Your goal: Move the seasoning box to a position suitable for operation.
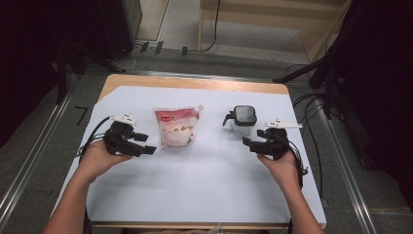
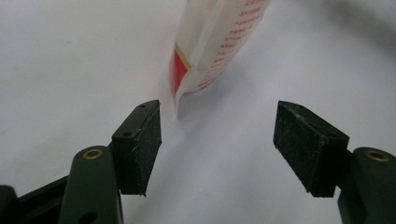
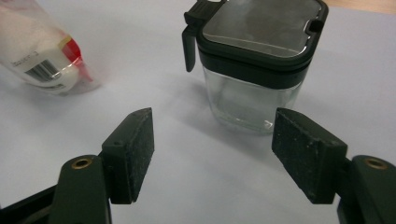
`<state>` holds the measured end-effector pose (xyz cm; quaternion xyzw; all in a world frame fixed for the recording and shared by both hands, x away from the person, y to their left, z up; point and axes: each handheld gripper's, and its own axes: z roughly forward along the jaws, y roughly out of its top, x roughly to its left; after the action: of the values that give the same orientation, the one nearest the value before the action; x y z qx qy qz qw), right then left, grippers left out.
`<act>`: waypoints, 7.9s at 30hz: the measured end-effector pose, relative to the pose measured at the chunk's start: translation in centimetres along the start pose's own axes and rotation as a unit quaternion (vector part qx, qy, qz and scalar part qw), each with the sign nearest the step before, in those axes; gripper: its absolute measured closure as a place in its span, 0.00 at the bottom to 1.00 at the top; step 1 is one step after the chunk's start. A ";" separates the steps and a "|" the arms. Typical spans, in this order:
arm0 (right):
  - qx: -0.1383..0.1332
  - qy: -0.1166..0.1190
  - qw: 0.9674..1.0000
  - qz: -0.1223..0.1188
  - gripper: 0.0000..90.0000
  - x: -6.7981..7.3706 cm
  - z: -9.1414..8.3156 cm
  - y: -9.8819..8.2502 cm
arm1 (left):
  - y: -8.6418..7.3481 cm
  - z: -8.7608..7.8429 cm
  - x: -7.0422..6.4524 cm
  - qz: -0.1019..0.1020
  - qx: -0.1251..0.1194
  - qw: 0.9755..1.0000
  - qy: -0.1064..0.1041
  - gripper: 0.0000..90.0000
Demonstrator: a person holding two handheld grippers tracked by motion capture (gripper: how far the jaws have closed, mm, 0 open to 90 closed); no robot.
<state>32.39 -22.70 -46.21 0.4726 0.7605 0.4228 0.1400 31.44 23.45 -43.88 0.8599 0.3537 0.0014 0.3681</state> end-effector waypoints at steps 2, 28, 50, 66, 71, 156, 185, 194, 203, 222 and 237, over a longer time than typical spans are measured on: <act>0.008 -0.016 1.000 0.004 0.30 0.0 0.1 0.1 | 0.0 0.1 -0.1 0.000 0.004 1.000 -0.003 0.37; -0.012 -0.085 0.995 0.043 0.13 -0.5 3.0 2.2 | 0.8 -0.4 -1.1 0.002 0.000 1.000 -0.017 0.37; -0.029 -0.096 0.994 0.041 0.03 0.1 6.1 2.5 | -0.1 -1.2 -2.1 0.006 0.001 1.000 0.003 0.37; -0.035 -0.121 0.990 0.063 0.05 -0.5 9.2 2.4 | -0.9 -1.5 -2.4 -0.002 0.002 1.000 0.001 0.37; -0.032 -0.120 0.991 0.058 0.06 -0.8 9.5 2.5 | -1.0 -1.3 -2.3 -0.003 0.002 1.000 0.002 0.38; -0.072 -0.053 0.996 0.004 0.17 5.2 2.5 -0.1 | 3.2 3.4 -6.8 0.109 0.020 0.990 -0.084 0.43; -0.041 -0.009 0.998 -0.046 0.17 9.5 4.5 -3.1 | 3.2 4.8 -7.7 0.118 0.033 0.989 -0.077 0.42; -0.018 -0.016 0.999 -0.049 0.14 10.1 4.3 -3.9 | 3.4 5.0 -7.7 0.122 0.031 0.989 -0.076 0.42; 0.000 0.003 0.999 -0.034 0.13 9.8 2.7 -3.7 | 3.5 5.1 -7.8 0.121 0.022 0.990 -0.066 0.45; 0.000 0.064 0.998 -0.027 0.58 8.0 -3.3 -3.4 | 5.0 7.8 -9.2 0.126 0.027 0.990 -0.062 1.00; 0.030 0.073 0.996 -0.045 1.00 6.4 -3.1 -2.7 | 5.5 10.4 -9.0 0.103 0.024 0.994 -0.033 1.00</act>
<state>25.58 -19.47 -45.24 0.4093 0.8017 0.4266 0.0885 30.78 8.73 -45.68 0.8999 0.2511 0.0024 0.3566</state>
